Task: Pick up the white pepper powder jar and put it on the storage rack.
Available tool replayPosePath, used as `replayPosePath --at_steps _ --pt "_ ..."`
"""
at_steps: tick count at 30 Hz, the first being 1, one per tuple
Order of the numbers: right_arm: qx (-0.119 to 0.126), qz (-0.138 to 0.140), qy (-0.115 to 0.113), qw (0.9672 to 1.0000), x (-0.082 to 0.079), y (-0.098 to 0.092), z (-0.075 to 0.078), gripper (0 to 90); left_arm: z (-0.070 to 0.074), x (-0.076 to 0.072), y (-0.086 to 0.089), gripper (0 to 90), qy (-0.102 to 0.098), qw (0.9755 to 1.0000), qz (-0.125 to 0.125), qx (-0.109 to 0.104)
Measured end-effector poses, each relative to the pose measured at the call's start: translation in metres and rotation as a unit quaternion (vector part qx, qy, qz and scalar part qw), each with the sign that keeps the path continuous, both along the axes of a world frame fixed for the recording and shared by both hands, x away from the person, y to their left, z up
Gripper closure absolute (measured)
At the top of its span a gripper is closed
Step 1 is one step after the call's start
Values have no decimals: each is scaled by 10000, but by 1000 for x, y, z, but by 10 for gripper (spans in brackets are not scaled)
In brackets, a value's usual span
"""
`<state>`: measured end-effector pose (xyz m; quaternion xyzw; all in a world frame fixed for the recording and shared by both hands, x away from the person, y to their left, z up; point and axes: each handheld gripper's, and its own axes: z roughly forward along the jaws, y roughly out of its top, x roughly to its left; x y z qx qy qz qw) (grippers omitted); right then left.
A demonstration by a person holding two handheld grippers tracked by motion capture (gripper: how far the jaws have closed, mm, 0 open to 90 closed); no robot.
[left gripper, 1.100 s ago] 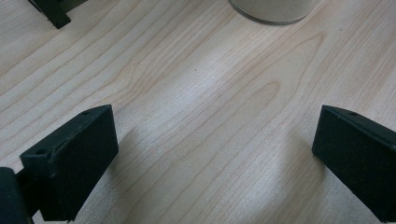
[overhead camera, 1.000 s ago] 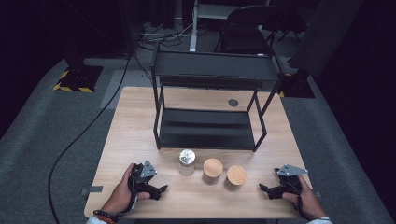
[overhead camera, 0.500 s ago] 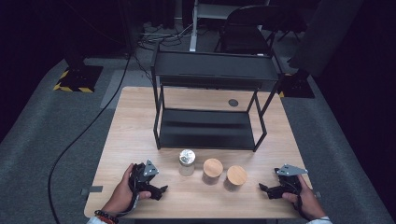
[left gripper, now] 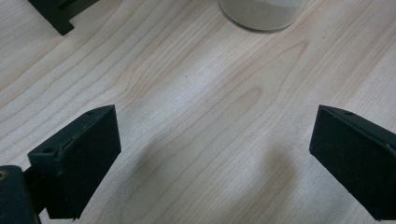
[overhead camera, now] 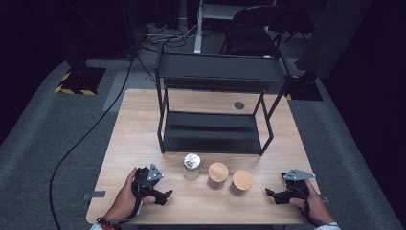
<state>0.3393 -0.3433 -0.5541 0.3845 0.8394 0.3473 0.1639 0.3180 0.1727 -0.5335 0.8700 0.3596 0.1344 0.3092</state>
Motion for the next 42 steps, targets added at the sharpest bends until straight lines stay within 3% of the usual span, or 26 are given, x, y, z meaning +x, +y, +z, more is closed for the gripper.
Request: replayPosePath --at_steps 25,42 --pt "1 6 5 10000 0 0 0 0 13 -1 -10 19 -79 9997 -27 -250" --pt "1 6 4 10000 0 0 0 0 23 8 -24 20 -157 9991 -104 -386"
